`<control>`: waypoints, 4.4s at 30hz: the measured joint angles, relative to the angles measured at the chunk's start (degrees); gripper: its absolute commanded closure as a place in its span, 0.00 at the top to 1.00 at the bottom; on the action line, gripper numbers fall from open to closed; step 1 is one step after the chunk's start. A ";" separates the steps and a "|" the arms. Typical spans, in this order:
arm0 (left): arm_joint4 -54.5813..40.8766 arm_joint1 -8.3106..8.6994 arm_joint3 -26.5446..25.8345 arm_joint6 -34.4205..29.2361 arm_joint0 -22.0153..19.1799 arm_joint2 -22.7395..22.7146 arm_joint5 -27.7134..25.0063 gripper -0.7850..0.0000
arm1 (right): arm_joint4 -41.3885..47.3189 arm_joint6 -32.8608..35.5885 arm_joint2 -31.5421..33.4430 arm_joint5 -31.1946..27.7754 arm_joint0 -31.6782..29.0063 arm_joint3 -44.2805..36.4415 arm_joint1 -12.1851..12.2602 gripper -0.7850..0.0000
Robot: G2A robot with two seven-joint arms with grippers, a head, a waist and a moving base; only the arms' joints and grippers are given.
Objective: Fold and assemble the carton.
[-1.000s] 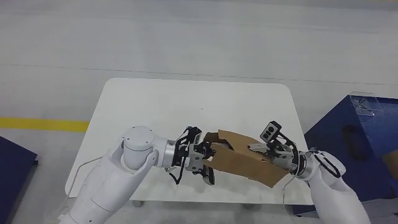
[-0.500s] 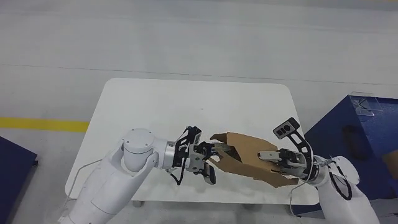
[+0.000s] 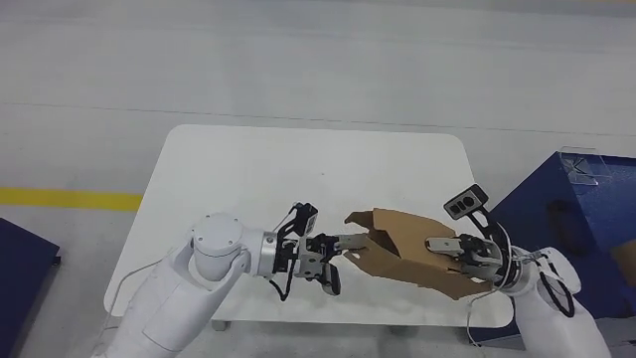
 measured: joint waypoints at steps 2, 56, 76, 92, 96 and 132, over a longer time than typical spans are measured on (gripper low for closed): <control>-0.08 -0.05 0.55 0.40 -0.20 0.30 0.09 1.00 | 0.15 0.10 0.02 -0.03 -0.06 -0.23 0.03 0.00; 0.18 3.52 -19.36 6.12 9.56 -9.80 -8.01 1.00 | -18.39 -1.78 -7.35 -5.62 -0.11 -1.61 1.60 0.00; 0.23 4.05 -21.64 5.93 10.54 -9.94 -9.98 1.00 | -18.26 -2.62 -9.42 -5.84 0.89 -0.58 1.93 0.00; -4.98 5.23 -24.00 1.49 17.52 -16.12 -16.85 1.00 | -4.31 -2.29 -9.77 2.23 4.60 5.05 1.57 0.00; -4.69 5.02 -23.56 1.45 15.96 -13.98 -17.02 1.00 | -5.69 -2.21 -10.99 1.61 4.68 4.58 1.51 0.00; -6.82 4.36 -21.42 8.00 13.36 -11.68 -18.45 1.00 | 4.69 -5.25 -10.84 2.41 3.54 6.71 1.00 0.00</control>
